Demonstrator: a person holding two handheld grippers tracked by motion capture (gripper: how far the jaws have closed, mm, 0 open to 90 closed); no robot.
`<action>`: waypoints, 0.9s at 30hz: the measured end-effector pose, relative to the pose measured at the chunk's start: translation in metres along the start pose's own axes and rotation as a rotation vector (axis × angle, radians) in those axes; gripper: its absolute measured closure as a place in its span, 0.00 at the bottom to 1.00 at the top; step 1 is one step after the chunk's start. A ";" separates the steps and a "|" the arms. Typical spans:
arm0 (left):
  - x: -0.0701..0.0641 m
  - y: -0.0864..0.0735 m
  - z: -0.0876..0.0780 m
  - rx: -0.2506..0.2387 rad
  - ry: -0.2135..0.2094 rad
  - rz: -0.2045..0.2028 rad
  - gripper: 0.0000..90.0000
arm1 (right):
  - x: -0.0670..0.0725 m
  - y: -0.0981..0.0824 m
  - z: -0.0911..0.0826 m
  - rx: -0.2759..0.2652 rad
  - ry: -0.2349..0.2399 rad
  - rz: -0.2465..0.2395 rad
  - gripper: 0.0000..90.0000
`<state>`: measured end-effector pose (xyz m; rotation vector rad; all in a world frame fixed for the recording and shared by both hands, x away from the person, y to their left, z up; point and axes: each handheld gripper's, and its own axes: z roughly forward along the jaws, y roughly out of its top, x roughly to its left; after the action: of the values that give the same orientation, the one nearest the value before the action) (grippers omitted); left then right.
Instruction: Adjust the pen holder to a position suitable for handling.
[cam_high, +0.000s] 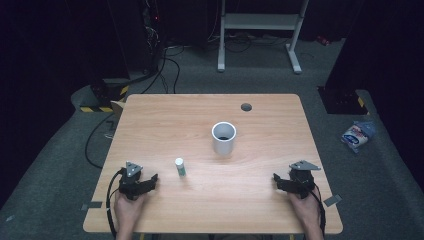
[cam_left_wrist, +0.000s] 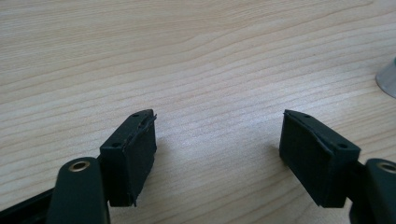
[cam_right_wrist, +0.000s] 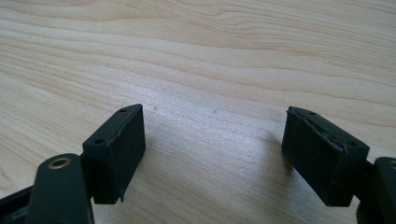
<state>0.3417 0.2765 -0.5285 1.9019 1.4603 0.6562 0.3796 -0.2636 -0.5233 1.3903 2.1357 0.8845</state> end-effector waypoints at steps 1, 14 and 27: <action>0.000 0.000 0.000 0.000 0.000 0.000 0.30 | 0.000 0.000 0.000 0.000 0.000 0.000 0.24; 0.000 0.000 0.001 -0.001 0.016 -0.012 0.28 | 0.005 0.002 0.002 0.015 0.015 -0.008 0.16; 0.000 0.000 0.000 0.003 0.016 -0.013 0.28 | 0.012 0.001 -0.001 0.006 -0.001 0.021 0.30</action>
<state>0.3420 0.2764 -0.5287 1.8917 1.4829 0.6652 0.3753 -0.2522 -0.5221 1.4181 2.1283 0.8857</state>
